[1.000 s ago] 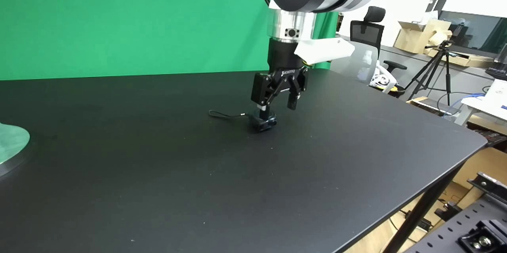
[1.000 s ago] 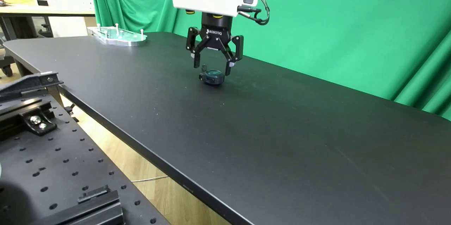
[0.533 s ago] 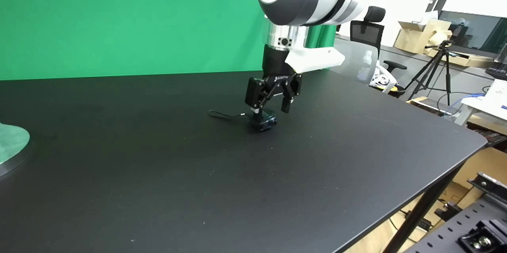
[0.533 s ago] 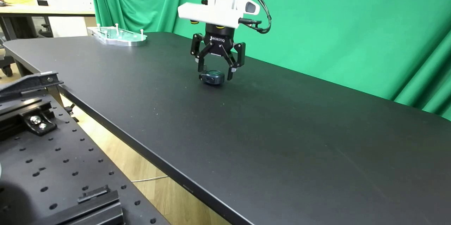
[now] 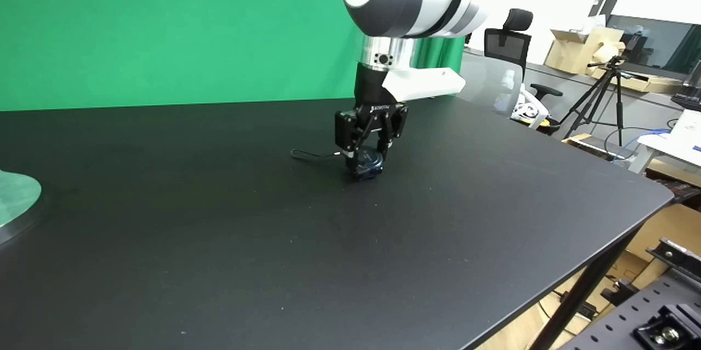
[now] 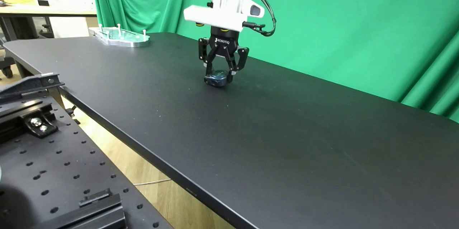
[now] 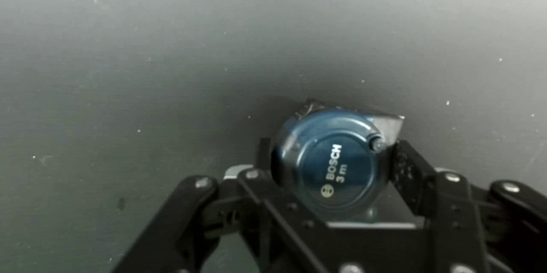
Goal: Move the measuring tape to the right
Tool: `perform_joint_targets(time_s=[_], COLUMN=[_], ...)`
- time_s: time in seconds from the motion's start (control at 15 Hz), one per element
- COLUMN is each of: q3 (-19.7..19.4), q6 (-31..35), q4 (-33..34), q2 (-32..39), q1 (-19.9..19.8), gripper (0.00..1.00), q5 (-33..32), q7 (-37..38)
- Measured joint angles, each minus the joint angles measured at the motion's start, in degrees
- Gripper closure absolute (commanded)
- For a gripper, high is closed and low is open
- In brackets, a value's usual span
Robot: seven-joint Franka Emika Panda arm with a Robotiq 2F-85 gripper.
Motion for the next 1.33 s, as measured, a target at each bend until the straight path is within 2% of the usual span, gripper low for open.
perform_joint_targets(time_s=[0.47, 0.8, 1.13, 1.33], q3=[-0.16, -2.77, -5.56, -5.67], q6=[-0.1, -0.22, -1.34, -2.7], q4=[0.17, -0.12, -1.5, -2.04], q2=[-0.13, -2.18, -4.92, -5.04], q1=[-0.04, -0.39, -3.37, -5.93], gripper=[0.55, 0.55, 0.55, 0.55], q5=[0.34, 0.38, 1.13, 3.32], q7=[0.01, 0.15, 0.17, -0.65])
